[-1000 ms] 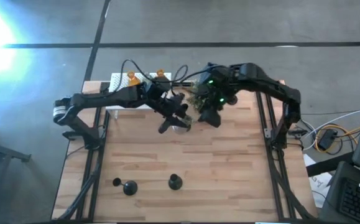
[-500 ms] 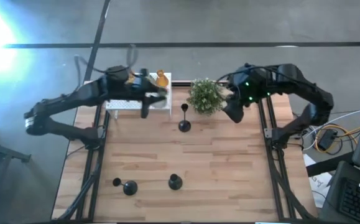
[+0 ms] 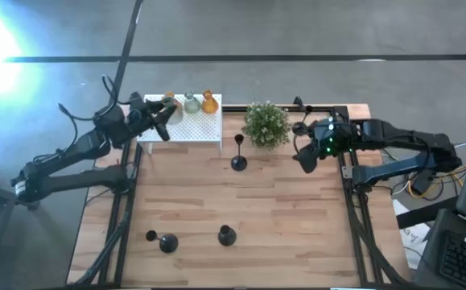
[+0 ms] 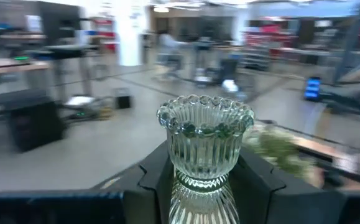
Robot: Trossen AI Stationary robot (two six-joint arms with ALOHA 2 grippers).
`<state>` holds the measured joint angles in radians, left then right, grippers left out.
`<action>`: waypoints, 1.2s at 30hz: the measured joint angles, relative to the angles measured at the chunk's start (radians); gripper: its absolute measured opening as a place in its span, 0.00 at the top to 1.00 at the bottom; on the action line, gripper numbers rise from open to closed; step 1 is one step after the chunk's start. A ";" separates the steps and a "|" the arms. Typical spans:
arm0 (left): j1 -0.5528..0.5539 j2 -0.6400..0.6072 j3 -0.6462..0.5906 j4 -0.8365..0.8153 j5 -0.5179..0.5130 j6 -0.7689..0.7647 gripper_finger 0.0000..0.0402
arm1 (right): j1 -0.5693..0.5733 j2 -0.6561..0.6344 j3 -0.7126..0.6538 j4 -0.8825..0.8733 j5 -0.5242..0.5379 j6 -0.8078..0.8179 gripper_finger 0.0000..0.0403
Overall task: Pick & Place candle stick holders
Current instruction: Put the top transparent glass candle holder on the shelf
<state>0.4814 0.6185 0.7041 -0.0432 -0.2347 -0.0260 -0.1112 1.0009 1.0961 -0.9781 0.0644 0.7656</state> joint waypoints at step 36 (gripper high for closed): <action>0.664 -0.177 -0.283 -0.071 0.562 -0.012 0.69 | 0.000 -0.261 -0.436 0.259 0.013 0.200 0.50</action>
<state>1.1456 0.4410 0.4213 -0.1140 0.3274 -0.0381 -0.1112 0.7395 0.6605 -0.7187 0.0772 0.9657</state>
